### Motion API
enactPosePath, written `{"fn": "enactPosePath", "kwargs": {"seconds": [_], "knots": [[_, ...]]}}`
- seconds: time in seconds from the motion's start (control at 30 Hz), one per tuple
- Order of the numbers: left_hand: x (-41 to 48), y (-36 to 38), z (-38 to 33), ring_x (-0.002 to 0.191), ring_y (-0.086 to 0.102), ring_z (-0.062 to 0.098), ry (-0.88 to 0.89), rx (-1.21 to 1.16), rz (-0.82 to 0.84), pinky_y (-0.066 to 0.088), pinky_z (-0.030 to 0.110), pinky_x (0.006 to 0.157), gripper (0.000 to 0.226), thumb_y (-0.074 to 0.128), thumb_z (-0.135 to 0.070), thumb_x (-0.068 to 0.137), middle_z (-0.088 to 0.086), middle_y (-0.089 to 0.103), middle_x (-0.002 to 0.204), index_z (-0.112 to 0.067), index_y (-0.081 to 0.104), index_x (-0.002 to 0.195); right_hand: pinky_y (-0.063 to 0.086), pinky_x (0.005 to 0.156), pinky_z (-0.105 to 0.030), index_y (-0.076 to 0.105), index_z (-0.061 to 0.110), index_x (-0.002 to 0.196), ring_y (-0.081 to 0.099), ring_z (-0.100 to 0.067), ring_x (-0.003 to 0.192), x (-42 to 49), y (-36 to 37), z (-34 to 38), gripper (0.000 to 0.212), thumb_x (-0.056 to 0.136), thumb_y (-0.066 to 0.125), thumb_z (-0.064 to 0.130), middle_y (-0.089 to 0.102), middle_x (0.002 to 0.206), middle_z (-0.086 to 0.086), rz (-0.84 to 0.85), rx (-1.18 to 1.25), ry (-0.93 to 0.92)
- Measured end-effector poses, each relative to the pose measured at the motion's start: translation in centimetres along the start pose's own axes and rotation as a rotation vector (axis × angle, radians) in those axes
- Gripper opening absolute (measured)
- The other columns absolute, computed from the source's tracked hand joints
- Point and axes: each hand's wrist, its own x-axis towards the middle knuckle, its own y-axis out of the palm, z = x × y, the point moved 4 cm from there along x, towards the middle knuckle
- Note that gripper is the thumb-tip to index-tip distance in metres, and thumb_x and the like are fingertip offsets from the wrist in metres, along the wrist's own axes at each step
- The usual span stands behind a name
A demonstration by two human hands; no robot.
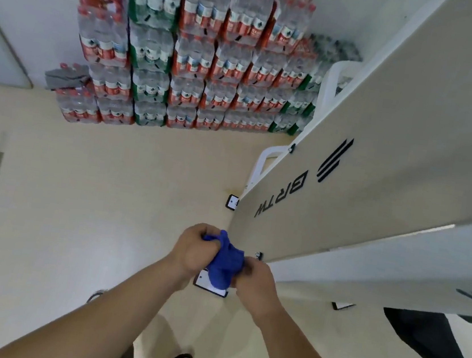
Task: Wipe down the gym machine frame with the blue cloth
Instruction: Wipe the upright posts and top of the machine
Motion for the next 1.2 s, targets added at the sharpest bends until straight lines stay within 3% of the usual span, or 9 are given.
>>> {"fn": "enactPosePath", "kwargs": {"seconds": [0.17,0.3,0.4,0.5,0.67,0.73,0.83,1.03,1.2], "knots": [[2.2,-2.6,-6.5,0.078,0.068,0.018,0.079,-0.026,0.032,0.053,0.026,0.064,0.019,0.054,0.001,0.085,0.007,0.074,0.090,-0.004,0.071,0.091,0.045,0.054,-0.025,0.059,-0.013,0.100,0.047,-0.025,0.066,-0.1,-0.4,7.8,0.018,0.093,0.042,-0.008,0.057,0.084,-0.028,-0.093,0.218,0.013],[6.7,-4.7,-12.4,0.082,0.067,0.026,0.054,-0.135,0.113,0.057,0.037,0.076,0.019,0.050,0.000,0.089,0.020,0.071,0.093,-0.002,0.069,0.091,0.055,0.062,-0.028,0.068,0.012,0.110,0.069,-0.025,0.078,2.4,-1.2,14.3,0.018,0.103,0.052,0.012,0.074,0.100,-0.014,-0.241,0.469,-0.006],[9.6,-5.0,-17.3,0.088,0.068,0.028,-0.009,-0.157,0.268,0.056,0.041,0.087,0.023,0.051,-0.020,0.087,0.016,0.070,0.093,-0.002,0.064,0.090,0.060,0.077,-0.044,0.070,0.009,0.103,0.076,-0.030,0.086,4.1,-2.4,19.1,0.021,0.105,0.054,0.024,0.076,0.099,-0.016,-0.317,0.622,0.002],[12.0,-3.7,-21.9,0.095,0.073,0.027,-0.053,-0.130,0.361,0.057,0.041,0.093,0.028,0.047,-0.018,0.097,0.013,0.077,0.100,-0.002,0.069,0.103,0.064,0.074,-0.042,0.075,0.012,0.101,0.076,-0.024,0.089,4.6,-4.2,23.3,0.027,0.103,0.059,0.033,0.077,0.097,-0.011,-0.339,0.720,-0.073],[16.5,0.3,-28.2,0.096,0.074,0.028,0.085,0.182,0.429,0.059,0.050,0.092,0.028,0.064,-0.004,0.082,0.006,0.078,0.098,-0.017,0.073,0.105,0.060,0.084,-0.052,0.074,0.013,0.091,0.072,-0.031,0.092,7.1,-9.4,26.8,0.031,0.100,0.058,0.038,0.075,0.088,-0.007,-0.512,0.548,-0.133],[18.5,2.2,-30.5,0.095,0.074,0.027,0.111,0.208,0.407,0.060,0.050,0.090,0.030,0.067,-0.005,0.077,0.007,0.077,0.098,-0.019,0.074,0.103,0.057,0.084,-0.042,0.072,0.017,0.088,0.069,-0.026,0.091,8.3,-12.5,28.0,0.023,0.101,0.057,0.028,0.074,0.087,-0.002,-0.615,0.510,-0.151],[21.2,5.3,-33.9,0.091,0.072,0.023,0.159,0.199,0.364,0.061,0.040,0.086,0.029,0.069,0.002,0.079,0.009,0.074,0.097,-0.015,0.072,0.102,0.049,0.083,-0.016,0.065,0.037,0.097,0.065,-0.003,0.099,9.9,-16.8,30.3,0.014,0.102,0.056,0.028,0.070,0.103,0.017,-0.719,0.440,-0.180],[24.5,11.0,-41.1,0.079,0.072,0.019,0.278,0.196,0.378,0.055,0.022,0.063,0.017,0.078,0.001,0.079,0.007,0.076,0.084,-0.013,0.076,0.089,0.049,0.101,-0.023,0.063,0.038,0.121,0.058,0.005,0.115,11.8,-23.5,36.0,0.024,0.100,0.058,0.029,0.062,0.121,0.027,-0.865,0.276,-0.427],[24.6,17.3,-50.5,0.084,0.073,0.017,0.541,0.200,0.541,0.057,0.023,0.071,0.021,0.081,-0.010,0.079,-0.003,0.077,0.088,-0.028,0.077,0.088,0.049,0.104,-0.023,0.071,0.017,0.124,0.056,-0.009,0.130,9.3,-27.8,41.1,0.031,0.097,0.056,0.019,0.061,0.138,0.006,-1.323,-0.301,-0.715]]}}
